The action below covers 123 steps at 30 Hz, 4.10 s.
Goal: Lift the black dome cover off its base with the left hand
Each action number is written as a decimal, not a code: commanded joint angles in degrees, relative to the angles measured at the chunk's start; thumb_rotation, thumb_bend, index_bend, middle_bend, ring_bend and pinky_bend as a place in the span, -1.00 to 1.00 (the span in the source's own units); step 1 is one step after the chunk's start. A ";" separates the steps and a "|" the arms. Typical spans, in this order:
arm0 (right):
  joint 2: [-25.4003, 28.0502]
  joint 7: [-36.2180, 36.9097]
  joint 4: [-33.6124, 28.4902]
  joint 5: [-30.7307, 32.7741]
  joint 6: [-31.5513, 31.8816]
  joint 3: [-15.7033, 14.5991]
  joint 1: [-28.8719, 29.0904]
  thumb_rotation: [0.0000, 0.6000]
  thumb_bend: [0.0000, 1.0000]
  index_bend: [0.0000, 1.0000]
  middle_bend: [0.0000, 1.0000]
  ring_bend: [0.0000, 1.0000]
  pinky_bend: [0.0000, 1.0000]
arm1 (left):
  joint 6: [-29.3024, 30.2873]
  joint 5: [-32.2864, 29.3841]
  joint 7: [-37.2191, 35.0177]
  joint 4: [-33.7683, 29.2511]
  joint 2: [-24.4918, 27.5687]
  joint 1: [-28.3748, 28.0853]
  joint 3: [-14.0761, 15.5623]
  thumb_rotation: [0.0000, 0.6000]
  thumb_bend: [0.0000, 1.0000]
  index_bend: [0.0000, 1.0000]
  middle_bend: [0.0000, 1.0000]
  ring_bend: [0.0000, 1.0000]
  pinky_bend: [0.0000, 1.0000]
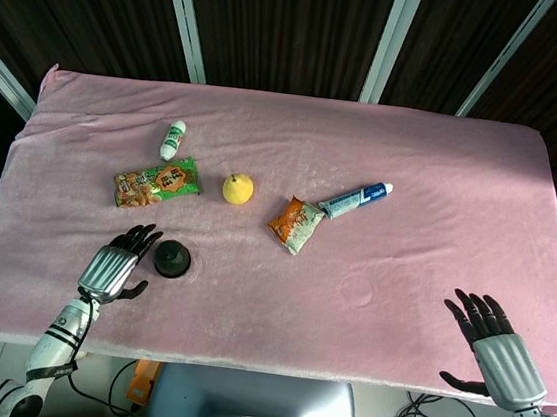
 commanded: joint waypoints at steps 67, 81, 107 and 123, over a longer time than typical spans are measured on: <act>0.46 1.18 0.71 -1.49 -0.32 -1.01 0.82 1.00 -1.00 -1.00 -1.00 -0.90 -0.66 | 1.15 0.19 -20.09 11.86 -12.25 -3.05 -0.36 1.00 -0.39 -0.24 -0.11 0.04 -0.04; 0.53 1.31 0.69 -1.72 -0.25 -1.12 0.86 1.00 -1.00 -1.00 -1.00 -0.90 -0.66 | 8.59 3.32 -16.75 11.85 -7.86 -1.76 -1.88 1.00 -0.39 -0.23 -0.07 0.07 0.01; 0.70 1.14 0.53 -2.10 -1.06 -1.38 1.43 1.00 -1.00 -1.00 -1.00 -0.91 -0.66 | -1.06 8.62 -50.22 -1.39 1.97 -1.65 1.60 1.00 -0.38 -0.21 -0.05 0.15 0.10; 0.73 0.83 0.21 -2.03 -1.24 -1.42 1.52 1.00 -1.00 -1.00 -1.00 -0.91 -0.66 | 18.82 7.33 -5.67 24.87 -11.83 -0.78 -2.53 1.00 -0.37 0.00 0.01 0.18 0.11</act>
